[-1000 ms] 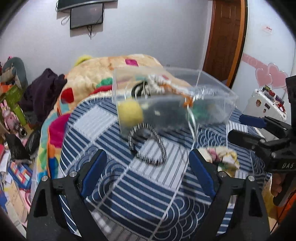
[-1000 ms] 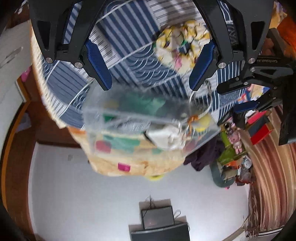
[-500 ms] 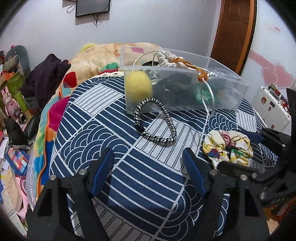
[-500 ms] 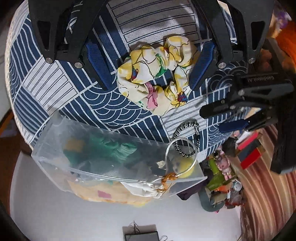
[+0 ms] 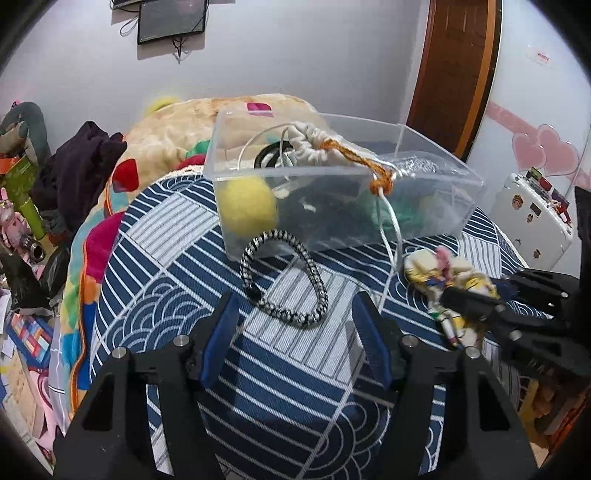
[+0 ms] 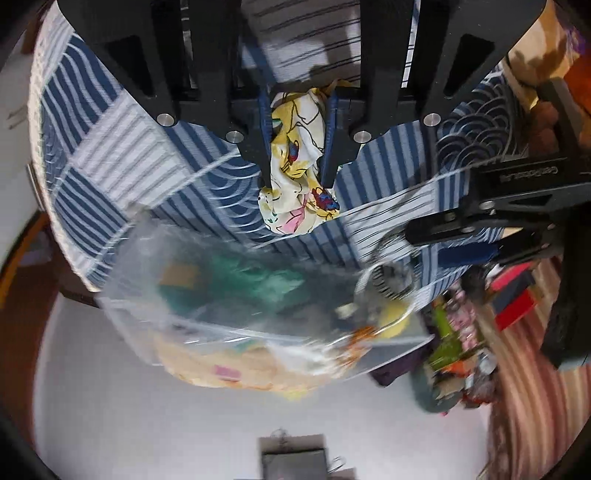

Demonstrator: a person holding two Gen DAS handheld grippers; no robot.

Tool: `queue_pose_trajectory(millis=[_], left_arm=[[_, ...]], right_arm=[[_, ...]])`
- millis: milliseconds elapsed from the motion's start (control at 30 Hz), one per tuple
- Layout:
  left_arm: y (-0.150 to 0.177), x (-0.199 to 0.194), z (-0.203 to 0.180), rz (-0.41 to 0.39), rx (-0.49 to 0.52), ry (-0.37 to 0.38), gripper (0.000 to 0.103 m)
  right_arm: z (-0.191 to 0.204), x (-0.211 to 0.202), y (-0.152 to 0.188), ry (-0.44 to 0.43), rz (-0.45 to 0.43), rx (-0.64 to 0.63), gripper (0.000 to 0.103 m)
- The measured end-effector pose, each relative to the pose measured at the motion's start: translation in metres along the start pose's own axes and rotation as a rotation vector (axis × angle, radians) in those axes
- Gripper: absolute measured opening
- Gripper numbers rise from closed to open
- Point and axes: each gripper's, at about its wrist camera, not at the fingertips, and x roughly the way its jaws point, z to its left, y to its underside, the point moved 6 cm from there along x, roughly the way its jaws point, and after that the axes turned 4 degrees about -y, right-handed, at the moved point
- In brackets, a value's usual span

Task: Organize soft objects
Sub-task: 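Grasp the braided hair tie with the left gripper while the right grasps the floral scrunchie, then carry the hair tie and scrunchie over the clear box with both grippers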

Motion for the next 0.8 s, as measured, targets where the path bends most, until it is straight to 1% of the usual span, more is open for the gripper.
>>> queue_pose_trajectory(millis=[67, 167, 200, 233, 267, 300, 333, 400, 533, 600, 800], left_arm=[[-0.004, 0.004, 0.000, 0.004, 0.002, -0.006, 0.064], [-0.008, 0.012, -0.002, 0.023, 0.008, 0.017, 0.064], [-0.008, 0.015, -0.002, 0.029, 0.009, 0.017, 0.062], [-0.008, 0.019, -0.003, 0.041, 0.013, 0.018, 0.059], [-0.007, 0.022, -0.003, 0.052, 0.017, 0.024, 0.049], [-0.005, 0.025, -0.004, 0.069, 0.018, 0.037, 0.041], [-0.004, 0.025, -0.005, 0.073, 0.015, 0.042, 0.039], [-0.003, 0.024, -0.005, 0.071, 0.014, 0.047, 0.031], [0.001, 0.023, -0.005, 0.070, 0.012, 0.052, 0.023], [0.004, 0.020, -0.006, 0.067, 0.013, 0.056, 0.017], [0.013, 0.008, -0.010, 0.043, 0.017, 0.062, 0.015]], right_arm=[[-0.008, -0.005, -0.001, -0.004, -0.014, 0.034, 0.021], [-0.016, -0.009, 0.000, -0.003, -0.028, 0.071, 0.021], [-0.016, -0.011, 0.002, -0.004, -0.031, 0.078, 0.021], [-0.017, -0.013, 0.003, -0.008, -0.033, 0.085, 0.021], [-0.018, -0.014, 0.004, -0.014, -0.037, 0.094, 0.021], [-0.017, -0.015, 0.004, -0.017, -0.043, 0.097, 0.021], [-0.016, -0.016, 0.004, -0.016, -0.047, 0.098, 0.021], [-0.015, -0.017, 0.003, -0.013, -0.058, 0.096, 0.021], [-0.016, -0.021, 0.000, -0.012, -0.071, 0.097, 0.021], [-0.017, -0.022, 0.000, -0.009, -0.074, 0.099, 0.021], [-0.021, -0.027, -0.002, -0.001, -0.092, 0.111, 0.021]])
